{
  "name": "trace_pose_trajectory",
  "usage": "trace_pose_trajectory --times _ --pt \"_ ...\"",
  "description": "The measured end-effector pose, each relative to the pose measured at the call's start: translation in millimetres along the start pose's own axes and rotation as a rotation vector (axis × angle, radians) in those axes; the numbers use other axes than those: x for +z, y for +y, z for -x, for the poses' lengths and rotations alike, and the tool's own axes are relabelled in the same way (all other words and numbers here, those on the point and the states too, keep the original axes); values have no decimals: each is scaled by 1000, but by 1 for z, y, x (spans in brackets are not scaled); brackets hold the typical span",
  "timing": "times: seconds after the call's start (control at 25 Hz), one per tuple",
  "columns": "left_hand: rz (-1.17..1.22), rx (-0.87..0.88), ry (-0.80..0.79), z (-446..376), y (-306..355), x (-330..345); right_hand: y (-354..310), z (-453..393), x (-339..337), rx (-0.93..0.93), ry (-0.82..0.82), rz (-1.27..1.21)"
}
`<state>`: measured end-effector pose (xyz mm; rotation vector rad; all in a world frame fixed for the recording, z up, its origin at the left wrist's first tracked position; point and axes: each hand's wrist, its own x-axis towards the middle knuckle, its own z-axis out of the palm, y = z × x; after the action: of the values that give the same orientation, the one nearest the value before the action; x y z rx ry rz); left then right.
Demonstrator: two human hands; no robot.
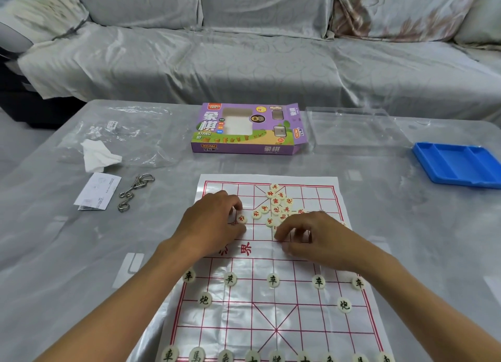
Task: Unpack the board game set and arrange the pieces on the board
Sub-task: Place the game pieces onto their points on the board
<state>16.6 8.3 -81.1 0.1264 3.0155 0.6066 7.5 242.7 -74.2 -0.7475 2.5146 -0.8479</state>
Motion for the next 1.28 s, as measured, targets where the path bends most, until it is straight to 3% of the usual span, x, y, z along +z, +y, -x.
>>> trace_pose_trajectory --times 0.2,0.36,0.52,0.76,1.0,1.12,1.28 --pt "22 2 -95 11 -3 -14 1 0 0 46 127 23" --pt "-76 19 -122 30 -14 -26 -6 -17 4 84 296 188" --pt "-140 24 -210 33 -11 -31 -18 -41 18 129 255 362" --pt "-229 44 -309 24 -8 -36 -24 -46 17 118 257 363" --pt "-291 50 -357 22 -6 -33 8 18 -30 320 443 391" --pt "-322 52 -343 21 -2 -31 21 25 -35 395 367 368" --pt "-294 49 -325 25 -5 -29 17 0 -13 333 279 392"
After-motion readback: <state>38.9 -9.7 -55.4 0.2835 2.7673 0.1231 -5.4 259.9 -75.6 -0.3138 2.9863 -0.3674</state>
